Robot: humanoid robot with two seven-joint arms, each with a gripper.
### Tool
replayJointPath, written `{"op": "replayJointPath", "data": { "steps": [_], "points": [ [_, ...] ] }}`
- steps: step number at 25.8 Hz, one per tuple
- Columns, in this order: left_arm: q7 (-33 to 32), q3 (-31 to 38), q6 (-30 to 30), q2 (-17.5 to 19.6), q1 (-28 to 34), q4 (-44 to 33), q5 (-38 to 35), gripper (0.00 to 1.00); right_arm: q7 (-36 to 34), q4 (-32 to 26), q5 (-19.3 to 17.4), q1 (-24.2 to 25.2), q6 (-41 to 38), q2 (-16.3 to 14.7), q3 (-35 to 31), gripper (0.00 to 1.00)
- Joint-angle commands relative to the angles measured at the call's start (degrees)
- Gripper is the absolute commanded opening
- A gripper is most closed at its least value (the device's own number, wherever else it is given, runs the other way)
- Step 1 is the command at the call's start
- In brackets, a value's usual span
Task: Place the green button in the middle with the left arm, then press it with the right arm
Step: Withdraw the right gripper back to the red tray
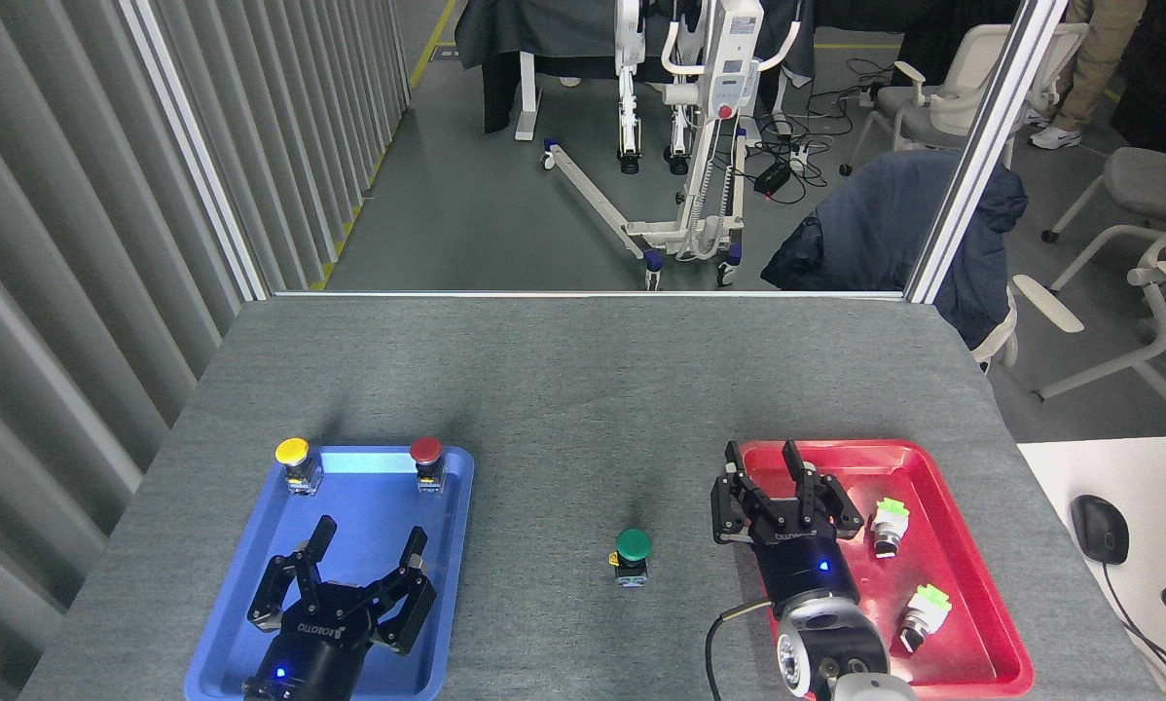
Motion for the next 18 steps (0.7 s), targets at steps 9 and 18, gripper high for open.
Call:
{"op": "replayJointPath", "data": {
  "steps": [9, 18],
  "points": [
    [0.1, 0.0, -0.7, 0.1, 0.2, -0.3, 0.0, 0.98, -1.3, -10.5, 0.0, 11.4, 0.0, 0.7, -8.8, 0.99],
    [0.2, 0.0, -0.7, 0.1, 0.1, -0.2, 0.0, 0.98, -1.2, -10.6, 0.0, 11.9, 0.2, 0.1, -8.8, 0.99]
  ]
}}
